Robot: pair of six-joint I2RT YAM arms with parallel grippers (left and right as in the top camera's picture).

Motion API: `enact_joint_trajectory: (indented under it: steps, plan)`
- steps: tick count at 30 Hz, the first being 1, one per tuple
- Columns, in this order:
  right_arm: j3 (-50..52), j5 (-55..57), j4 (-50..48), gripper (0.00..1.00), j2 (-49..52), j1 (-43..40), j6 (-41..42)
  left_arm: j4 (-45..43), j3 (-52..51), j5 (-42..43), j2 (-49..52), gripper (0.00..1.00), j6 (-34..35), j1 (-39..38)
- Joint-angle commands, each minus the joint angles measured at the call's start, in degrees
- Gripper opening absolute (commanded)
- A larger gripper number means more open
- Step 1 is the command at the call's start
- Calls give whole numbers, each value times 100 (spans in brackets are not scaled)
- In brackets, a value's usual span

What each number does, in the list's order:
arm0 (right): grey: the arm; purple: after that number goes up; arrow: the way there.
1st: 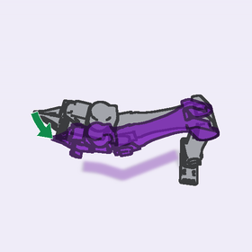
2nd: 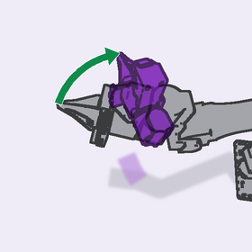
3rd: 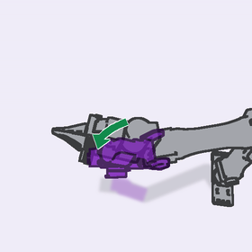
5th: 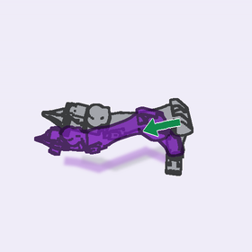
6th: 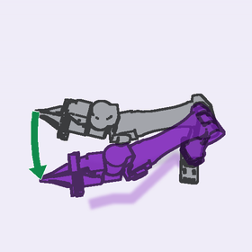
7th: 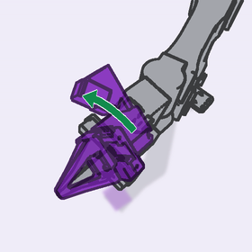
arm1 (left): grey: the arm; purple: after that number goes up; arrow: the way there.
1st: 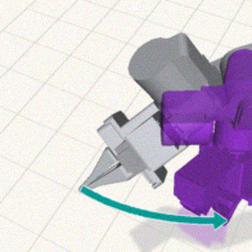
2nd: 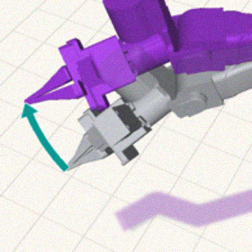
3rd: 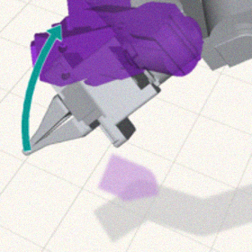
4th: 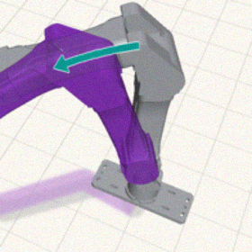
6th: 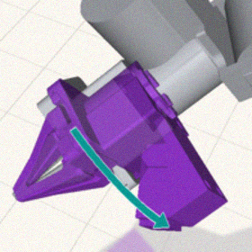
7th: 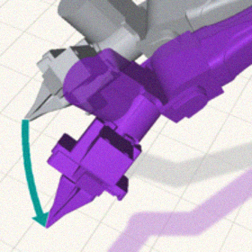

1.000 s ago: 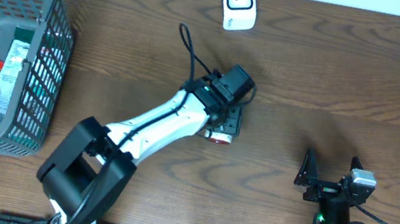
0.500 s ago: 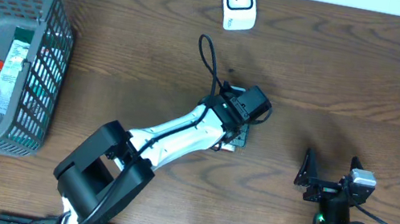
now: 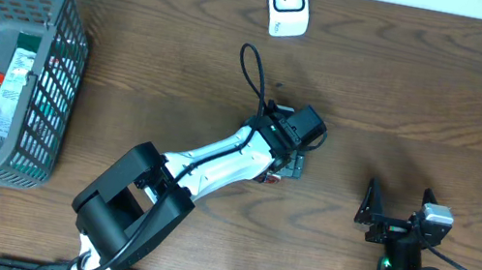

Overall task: Scan the item barcode
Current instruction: 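Lower the jar onto the table center and release it, then reach the left gripper back into the basket toward the red snack bag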

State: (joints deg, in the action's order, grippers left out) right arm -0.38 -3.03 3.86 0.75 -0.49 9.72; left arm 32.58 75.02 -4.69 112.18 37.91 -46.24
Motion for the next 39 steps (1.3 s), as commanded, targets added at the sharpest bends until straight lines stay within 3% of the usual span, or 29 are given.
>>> enact_joint_trajectory:
  steps: [1, 14, 23, 29, 39]
  plan:
    - [7, 15, 24, 99, 2, 48, 52, 9, 61, -85, 33, 95, 28, 26]
    - [7, 15, 24, 99, 2, 48, 52, 74, 321, -96, -824, 96, -522, 111]
    - [7, 15, 24, 99, 2, 48, 52, 868, 1023, -94, -1969, 96, -986, 946]
    - [7, 13, 24, 99, 2, 48, 52, 1665, 2031, -118, -2765, 96, -1375, 2302]
    - [7, 15, 24, 99, 2, 48, 52, 1794, 2304, -157, -3593, 96, -1368, 5794]
